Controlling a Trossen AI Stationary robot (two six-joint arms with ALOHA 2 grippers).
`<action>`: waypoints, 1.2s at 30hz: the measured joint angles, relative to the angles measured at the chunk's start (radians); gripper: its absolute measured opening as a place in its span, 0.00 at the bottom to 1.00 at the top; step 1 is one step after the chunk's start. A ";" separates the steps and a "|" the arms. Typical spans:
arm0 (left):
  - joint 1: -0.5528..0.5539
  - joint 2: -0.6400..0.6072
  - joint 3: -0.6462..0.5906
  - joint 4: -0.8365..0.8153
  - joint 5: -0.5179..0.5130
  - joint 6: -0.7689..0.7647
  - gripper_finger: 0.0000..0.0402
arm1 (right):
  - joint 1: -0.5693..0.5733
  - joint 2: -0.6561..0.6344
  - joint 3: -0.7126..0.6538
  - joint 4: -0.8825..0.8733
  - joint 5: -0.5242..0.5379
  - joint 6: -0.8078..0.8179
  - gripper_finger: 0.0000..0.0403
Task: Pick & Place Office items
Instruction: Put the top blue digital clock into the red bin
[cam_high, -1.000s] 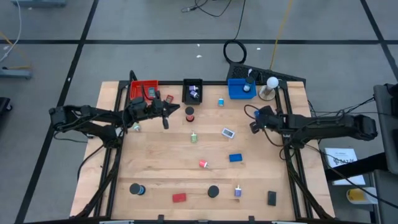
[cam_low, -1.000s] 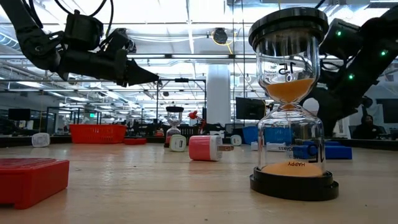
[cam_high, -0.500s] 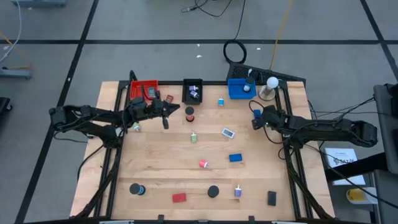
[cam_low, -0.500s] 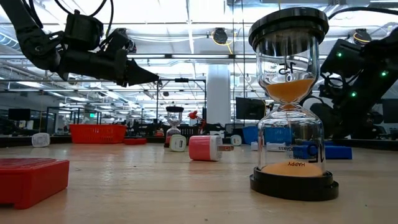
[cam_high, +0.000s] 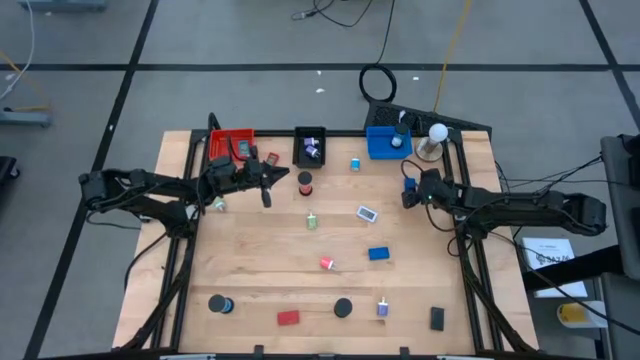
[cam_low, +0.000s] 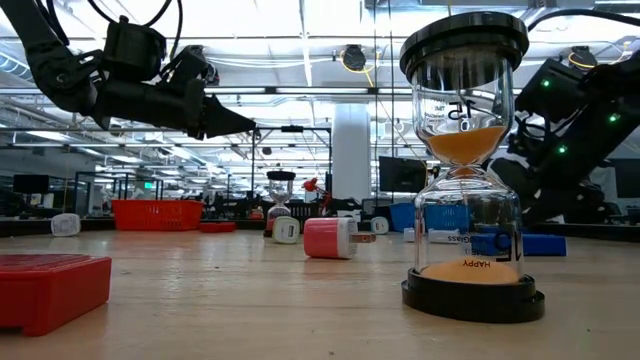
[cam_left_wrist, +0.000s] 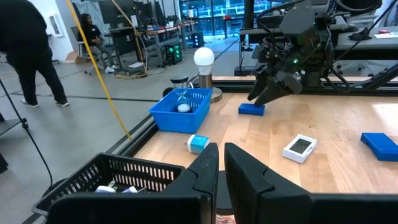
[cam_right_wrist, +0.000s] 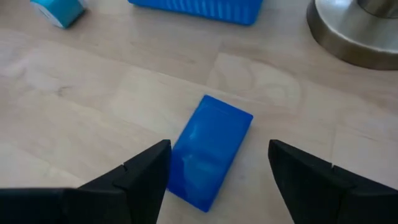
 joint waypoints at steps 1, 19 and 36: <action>0.000 0.000 0.000 0.000 0.000 0.000 0.09 | 0.000 0.000 0.000 0.003 -0.001 0.008 0.66; 0.000 0.000 0.000 0.000 0.000 0.000 0.09 | 0.060 0.156 0.003 0.030 0.047 0.070 0.60; -0.070 0.023 0.062 -0.095 0.149 -0.309 0.09 | 0.184 0.141 0.001 0.114 0.039 -0.090 0.41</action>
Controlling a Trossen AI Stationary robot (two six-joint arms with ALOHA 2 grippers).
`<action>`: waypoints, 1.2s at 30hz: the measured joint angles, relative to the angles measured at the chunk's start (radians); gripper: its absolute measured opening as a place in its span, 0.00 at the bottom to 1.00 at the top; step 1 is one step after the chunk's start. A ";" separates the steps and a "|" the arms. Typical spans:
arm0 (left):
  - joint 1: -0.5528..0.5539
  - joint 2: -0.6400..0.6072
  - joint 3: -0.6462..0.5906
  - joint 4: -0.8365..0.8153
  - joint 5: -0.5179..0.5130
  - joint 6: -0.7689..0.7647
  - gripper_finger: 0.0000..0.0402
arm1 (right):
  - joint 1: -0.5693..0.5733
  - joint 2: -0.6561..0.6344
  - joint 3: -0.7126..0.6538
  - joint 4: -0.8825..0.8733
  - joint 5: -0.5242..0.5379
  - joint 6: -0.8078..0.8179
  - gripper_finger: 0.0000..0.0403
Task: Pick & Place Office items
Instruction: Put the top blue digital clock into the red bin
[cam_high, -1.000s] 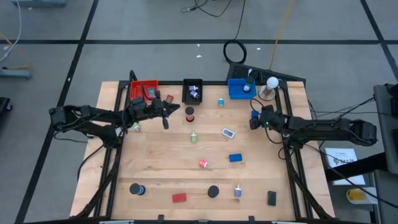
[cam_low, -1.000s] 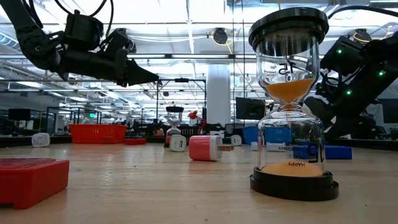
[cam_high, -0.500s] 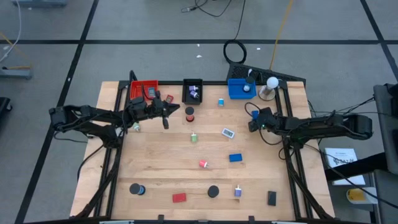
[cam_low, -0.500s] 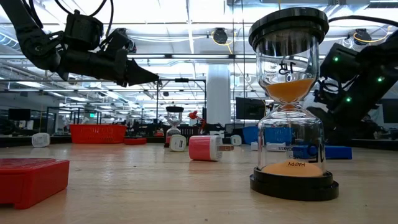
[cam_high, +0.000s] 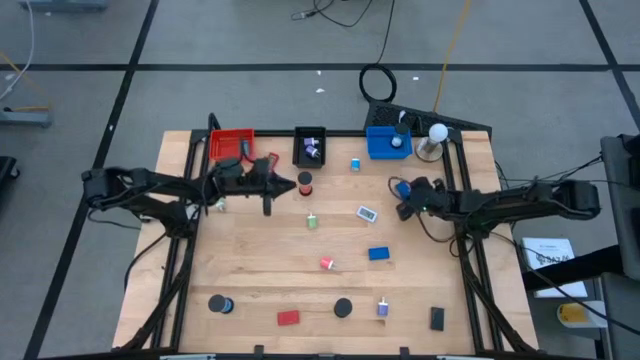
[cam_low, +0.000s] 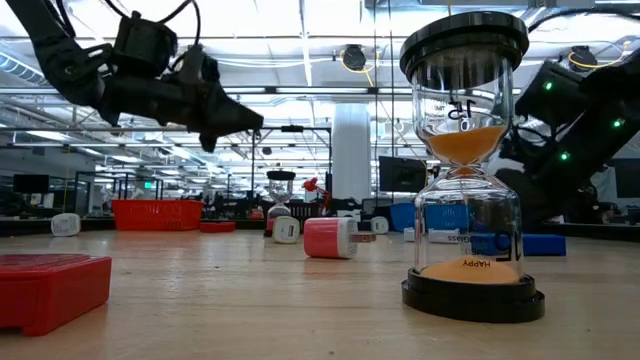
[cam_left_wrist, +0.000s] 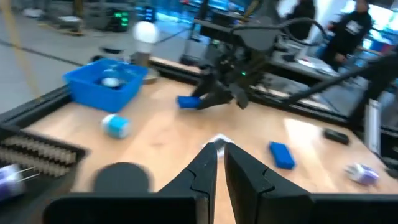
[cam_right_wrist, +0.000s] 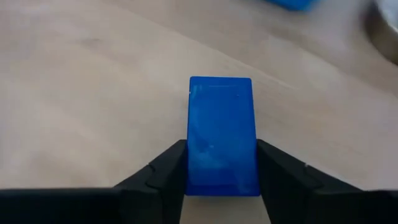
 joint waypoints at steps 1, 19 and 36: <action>-0.021 0.009 0.004 0.006 0.000 0.011 0.09 | 0.031 0.000 0.000 0.029 0.002 -0.022 0.42; -0.205 0.309 0.330 -0.084 -0.096 -0.189 0.40 | 0.445 0.130 0.013 0.621 0.227 -0.628 0.39; -0.220 0.525 0.496 -0.034 -0.063 -0.303 0.66 | 0.557 0.544 0.332 0.634 0.489 -0.978 0.39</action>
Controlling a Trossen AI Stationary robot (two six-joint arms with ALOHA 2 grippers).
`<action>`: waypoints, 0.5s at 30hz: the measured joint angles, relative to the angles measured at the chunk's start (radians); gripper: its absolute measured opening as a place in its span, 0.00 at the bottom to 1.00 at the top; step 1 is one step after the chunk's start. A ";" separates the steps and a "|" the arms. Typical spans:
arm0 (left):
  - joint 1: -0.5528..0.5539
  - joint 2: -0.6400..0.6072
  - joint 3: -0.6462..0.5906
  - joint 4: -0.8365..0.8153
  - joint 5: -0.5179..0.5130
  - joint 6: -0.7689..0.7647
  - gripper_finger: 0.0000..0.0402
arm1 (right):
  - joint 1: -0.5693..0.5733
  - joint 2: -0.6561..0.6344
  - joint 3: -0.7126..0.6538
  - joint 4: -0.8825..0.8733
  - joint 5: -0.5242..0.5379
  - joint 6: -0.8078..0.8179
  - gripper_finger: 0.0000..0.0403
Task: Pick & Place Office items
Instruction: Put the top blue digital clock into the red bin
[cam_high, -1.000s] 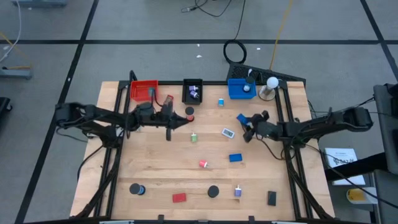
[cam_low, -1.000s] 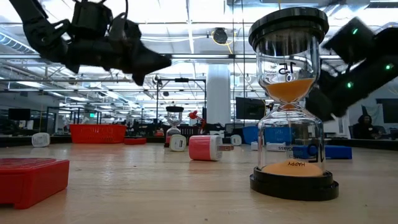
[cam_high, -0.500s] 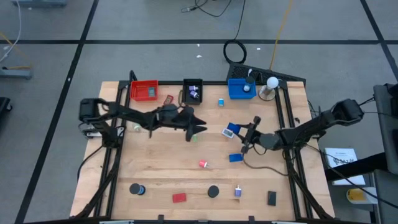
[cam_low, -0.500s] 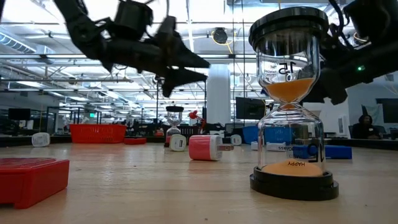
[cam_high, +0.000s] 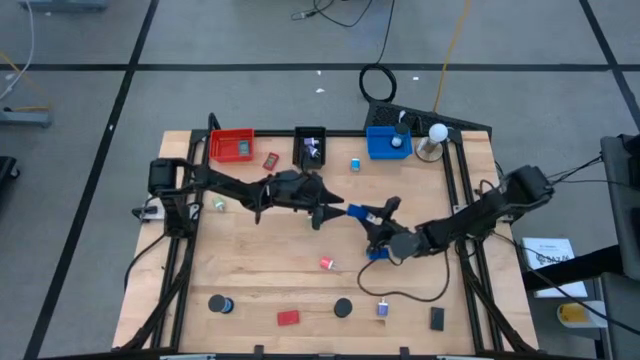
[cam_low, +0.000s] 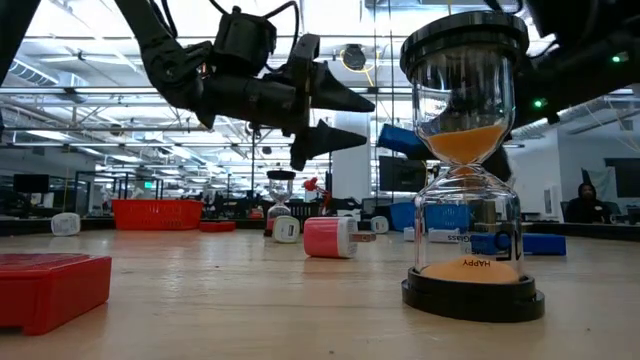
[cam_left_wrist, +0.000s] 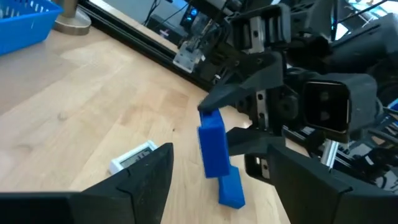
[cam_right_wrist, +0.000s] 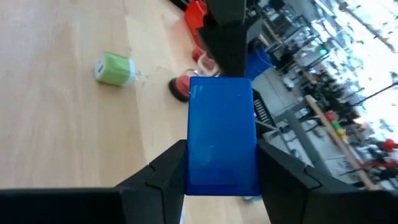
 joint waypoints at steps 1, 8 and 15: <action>-0.001 0.000 0.000 -0.003 0.000 -0.001 0.66 | 0.000 0.011 0.011 0.000 0.018 -0.009 0.39; -0.007 0.000 0.000 -0.039 -0.060 0.014 0.66 | 0.000 0.025 0.030 0.016 0.039 -0.021 0.39; -0.039 0.000 0.009 0.003 -0.087 0.041 0.66 | 0.000 0.025 0.030 0.025 0.034 -0.033 0.40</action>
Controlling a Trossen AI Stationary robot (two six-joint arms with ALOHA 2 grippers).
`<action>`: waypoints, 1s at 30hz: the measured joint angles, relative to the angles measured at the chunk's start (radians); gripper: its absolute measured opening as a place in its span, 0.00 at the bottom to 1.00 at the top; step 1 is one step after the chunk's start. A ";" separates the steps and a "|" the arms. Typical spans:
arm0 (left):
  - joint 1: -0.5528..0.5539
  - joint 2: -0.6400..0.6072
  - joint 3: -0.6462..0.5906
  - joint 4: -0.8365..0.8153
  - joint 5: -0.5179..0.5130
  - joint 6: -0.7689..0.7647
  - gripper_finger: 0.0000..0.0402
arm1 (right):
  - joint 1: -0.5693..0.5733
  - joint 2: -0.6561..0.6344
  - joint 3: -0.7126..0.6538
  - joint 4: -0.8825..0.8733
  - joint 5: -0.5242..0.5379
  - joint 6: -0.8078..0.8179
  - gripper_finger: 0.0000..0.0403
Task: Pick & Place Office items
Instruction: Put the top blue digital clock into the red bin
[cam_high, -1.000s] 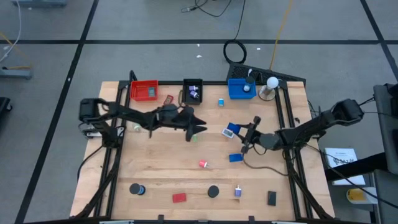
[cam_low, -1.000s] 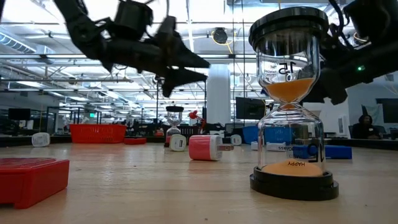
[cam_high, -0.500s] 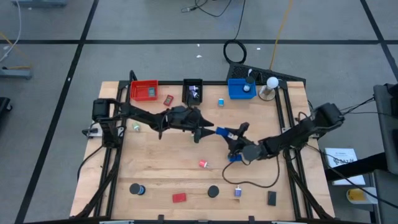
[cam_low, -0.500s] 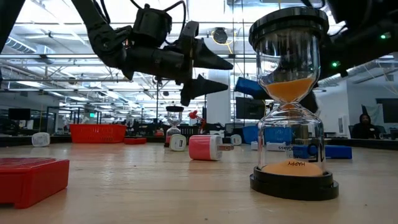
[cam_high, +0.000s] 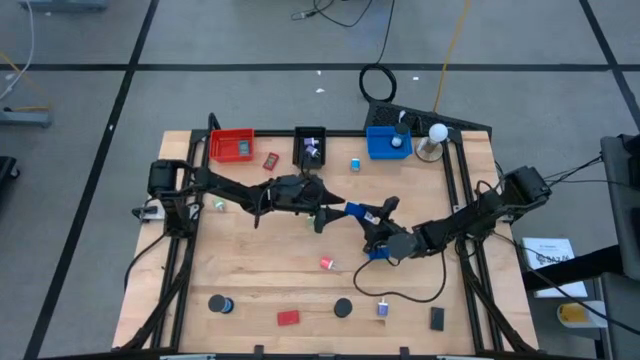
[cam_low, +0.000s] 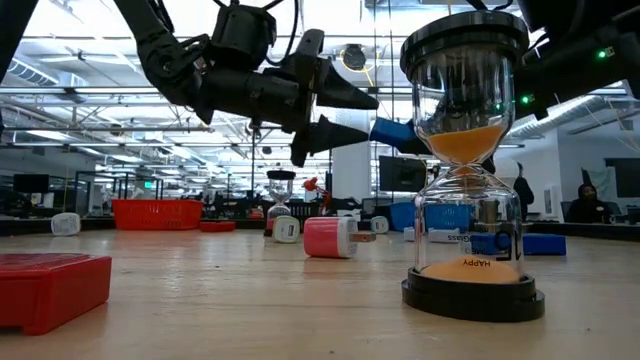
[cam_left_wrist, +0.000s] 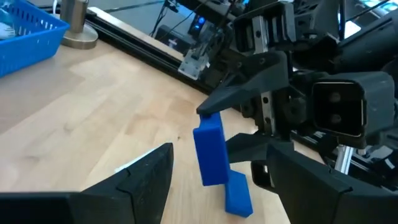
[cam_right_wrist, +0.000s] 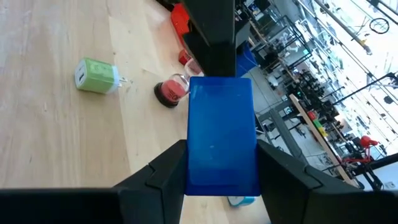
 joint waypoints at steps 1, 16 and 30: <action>-0.004 0.000 0.005 -0.005 -0.001 0.004 0.66 | 0.000 0.000 0.000 0.000 0.000 0.000 0.40; -0.017 0.164 0.180 -0.071 0.079 0.025 0.47 | 0.000 0.000 -0.001 0.013 -0.026 -0.009 0.39; -0.007 0.159 0.176 -0.055 0.081 0.024 0.15 | 0.001 -0.001 -0.001 0.006 -0.025 -0.029 0.41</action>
